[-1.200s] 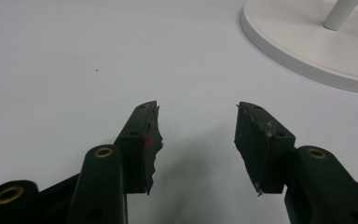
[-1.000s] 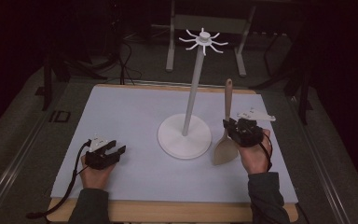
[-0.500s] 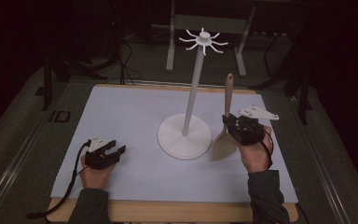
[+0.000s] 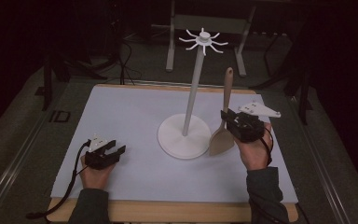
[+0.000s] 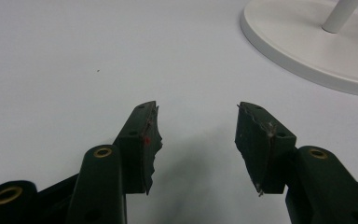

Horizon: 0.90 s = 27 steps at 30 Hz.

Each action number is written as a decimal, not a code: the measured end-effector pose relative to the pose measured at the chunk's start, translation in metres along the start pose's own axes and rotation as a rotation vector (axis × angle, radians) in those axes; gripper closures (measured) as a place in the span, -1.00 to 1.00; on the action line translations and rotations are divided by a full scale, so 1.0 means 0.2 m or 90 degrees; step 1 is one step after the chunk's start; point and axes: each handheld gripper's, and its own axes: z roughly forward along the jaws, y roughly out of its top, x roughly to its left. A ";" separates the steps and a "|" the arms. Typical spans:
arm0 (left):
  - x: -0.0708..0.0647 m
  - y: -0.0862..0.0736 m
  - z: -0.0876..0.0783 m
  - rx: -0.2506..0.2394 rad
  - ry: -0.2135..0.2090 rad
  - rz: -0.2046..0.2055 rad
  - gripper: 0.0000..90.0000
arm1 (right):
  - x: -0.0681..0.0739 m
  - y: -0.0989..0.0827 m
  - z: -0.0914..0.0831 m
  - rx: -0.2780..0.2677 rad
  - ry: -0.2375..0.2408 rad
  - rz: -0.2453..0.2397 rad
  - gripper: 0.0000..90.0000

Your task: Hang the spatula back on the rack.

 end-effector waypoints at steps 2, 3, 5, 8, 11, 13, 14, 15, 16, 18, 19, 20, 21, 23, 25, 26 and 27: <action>0.00 0.00 0.00 -0.001 0.000 -0.001 0.09 | 0.01 0.01 0.00 -0.001 0.001 -0.003 0.74; 0.00 0.00 0.00 0.000 0.000 0.000 0.09 | 0.01 0.01 0.00 -0.002 0.002 -0.003 0.74; 0.00 0.00 0.00 0.000 0.000 0.000 0.09 | 0.01 0.01 0.00 -0.004 0.004 -0.005 0.74; 0.00 0.00 0.00 0.000 0.000 0.000 0.09 | 0.02 0.02 0.00 -0.007 0.005 -0.009 0.74; 0.00 0.00 0.00 0.000 0.000 0.000 0.09 | 0.01 0.03 -0.01 -0.012 0.007 -0.011 0.74; 0.00 0.00 0.00 0.000 0.000 0.001 0.09 | 0.01 0.03 -0.01 -0.012 0.008 -0.010 0.74; 0.00 0.00 0.00 0.000 0.000 0.001 0.09 | 0.01 0.03 -0.01 -0.014 0.009 -0.009 0.74; 0.00 0.00 0.00 0.000 0.000 0.001 0.09 | 0.01 0.03 -0.01 -0.015 0.011 -0.008 0.74; 0.00 0.00 0.00 0.000 0.001 0.002 0.09 | 0.01 0.04 -0.02 -0.017 0.013 -0.007 0.74; 0.00 0.00 0.00 0.000 0.001 0.002 0.09 | 0.01 0.04 -0.02 -0.019 0.016 -0.007 0.74; 0.00 0.00 0.00 0.000 0.000 0.001 0.09 | 0.01 0.04 -0.02 -0.021 0.017 -0.009 0.74; 0.00 0.00 0.00 0.000 0.000 0.001 0.09 | 0.01 0.04 -0.02 -0.022 0.018 -0.010 0.74; 0.00 0.00 0.00 0.000 0.000 0.001 0.09 | 0.01 0.05 -0.02 -0.023 0.019 -0.011 0.74; 0.00 0.00 0.00 0.000 0.000 0.002 0.09 | 0.01 0.06 -0.02 -0.027 0.025 -0.014 0.74; 0.00 0.00 0.00 0.000 0.000 0.002 0.09 | 0.01 0.06 -0.03 -0.029 0.027 -0.013 0.74; 0.00 0.00 0.00 0.000 -0.001 0.002 0.09 | 0.01 0.07 -0.03 -0.029 0.030 -0.012 0.74; 0.00 0.00 0.00 0.000 -0.001 0.002 0.09 | 0.01 0.07 -0.03 -0.032 0.033 -0.012 0.74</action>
